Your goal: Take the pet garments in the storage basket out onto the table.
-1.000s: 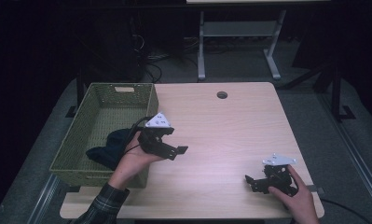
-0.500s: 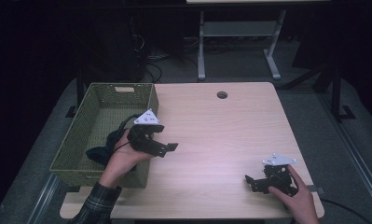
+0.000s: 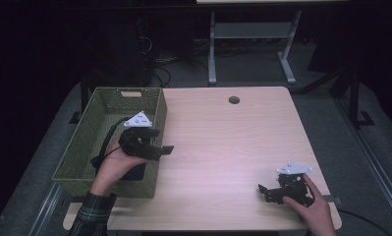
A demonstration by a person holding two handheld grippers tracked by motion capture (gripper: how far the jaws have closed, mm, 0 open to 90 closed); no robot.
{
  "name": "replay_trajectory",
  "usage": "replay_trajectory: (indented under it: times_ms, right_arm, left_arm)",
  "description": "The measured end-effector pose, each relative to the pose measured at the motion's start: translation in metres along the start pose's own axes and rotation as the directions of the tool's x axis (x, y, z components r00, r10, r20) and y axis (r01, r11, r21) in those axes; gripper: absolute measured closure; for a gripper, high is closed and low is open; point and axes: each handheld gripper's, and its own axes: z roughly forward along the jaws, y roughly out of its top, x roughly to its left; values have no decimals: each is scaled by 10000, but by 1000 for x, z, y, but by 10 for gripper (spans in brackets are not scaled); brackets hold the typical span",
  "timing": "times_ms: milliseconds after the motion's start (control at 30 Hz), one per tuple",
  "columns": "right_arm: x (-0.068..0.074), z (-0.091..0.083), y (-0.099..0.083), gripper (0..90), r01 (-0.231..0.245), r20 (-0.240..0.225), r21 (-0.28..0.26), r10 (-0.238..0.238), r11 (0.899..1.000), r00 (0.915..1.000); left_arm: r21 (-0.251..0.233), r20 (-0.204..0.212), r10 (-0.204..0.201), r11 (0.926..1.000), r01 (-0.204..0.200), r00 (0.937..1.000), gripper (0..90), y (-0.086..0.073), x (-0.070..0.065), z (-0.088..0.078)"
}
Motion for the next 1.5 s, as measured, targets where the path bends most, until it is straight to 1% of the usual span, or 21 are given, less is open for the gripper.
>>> replay_trajectory:
  times_ms: [67, 133, 267, 400, 600, 700, 733, 767, 867, 967, 1067, 1133, 1233, 1267, 1300, 1367, 1467, 1500]
  right_arm:
    - [0, 0, 0, 0, -3, -1, 1, 3, 10000, 10000]
    - [0, 0, 0, 0, -3, -1, 1, 3, 10000, 10000]
    - [0, 0, 0, 0, 1, 0, 1, -1, 10000, 10000]
    - [0, 0, 0, 0, 3, -1, -1, -3, 10000, 10000]
    - [0, 0, 0, 0, 2, 0, 1, -2, 10000, 10000]
    - [0, 0, 0, 0, 2, 1, 4, -2, 10000, 10000]
    - [0, 0, 0, 0, 4, 0, 1, -4, 10000, 10000]
    - [0, 0, 0, 0, 5, 0, 2, -5, 10000, 10000]
    - [0, 0, 0, 0, 4, 0, 2, -4, 10000, 10000]
    - [0, 0, 0, 0, -40, 2, -2, 40, 10000, 10000]
    - [0, 0, 0, 0, -29, 3, -3, 29, 10000, 10000]
    - [0, 0, 0, 0, -38, -1, 1, 38, 10000, 10000]
    - [0, 0, 0, 0, -40, 0, 0, 40, 10000, 10000]
    - [0, 0, 0, 0, -40, 0, 0, 40, 10000, 10000]
    - [0, 0, 0, 0, -36, 0, 1, 36, 10000, 10000]
    - [0, 0, 0, 0, -37, 0, 0, 37, 10000, 10000]
    - [0, 0, 0, 0, -35, 0, 2, 35, 10000, 10000]
    - [0, 0, 0, 0, -33, -1, -1, 33, 10000, 10000]
  left_arm:
    - [26, -87, -47, 10000, 48, 10000, 187, -1, 2, -2]
    - [52, -166, 16, 10000, -16, 9999, 188, -2, 4, -5]
    - [-5, -314, -168, 9999, 168, 9994, 205, -6, 9, -11]
    - [147, -549, -130, 9998, 138, 9984, 206, -9, 16, -17]
    - [203, -873, -336, 9992, 355, 9956, 208, -16, 26, -26]
    - [358, -1069, -380, 9985, 421, 9935, 208, -21, 32, -30]
    - [405, -1138, -317, 9985, 365, 9930, 208, -22, 34, -31]
    - [509, -1223, -334, 9979, 398, 9919, 208, -24, 36, -32]
    - [624, -1473, -373, 9969, 470, 9884, 208, -28, 41, -35]
    - [787, -1524, -354, 9957, 479, 9877, 208, -32, 45, -36]
    - [970, -1627, -479, 9932, 642, 9855, 208, -37, 49, -37]
    - [1126, -1709, -465, 9914, 664, 9842, 208, -40, 52, -36]
    - [1302, -1683, -657, 9876, 882, 9836, 208, -46, 56, -34]
    - [1364, -1672, -656, 9866, 890, 9837, 208, -47, 57, -33]
    - [1424, -1638, -754, 9848, 992, 9836, 208, -49, 57, -31]
    - [1567, -1594, -814, 9819, 1066, 9839, 208, -52, 59, -27]
    - [1972, -1658, -809, 9738, 1134, 9828, 206, -58, 63, -21]
    - [2085, -1600, -798, 9715, 1127, 9839, 205, -60, 65, -19]
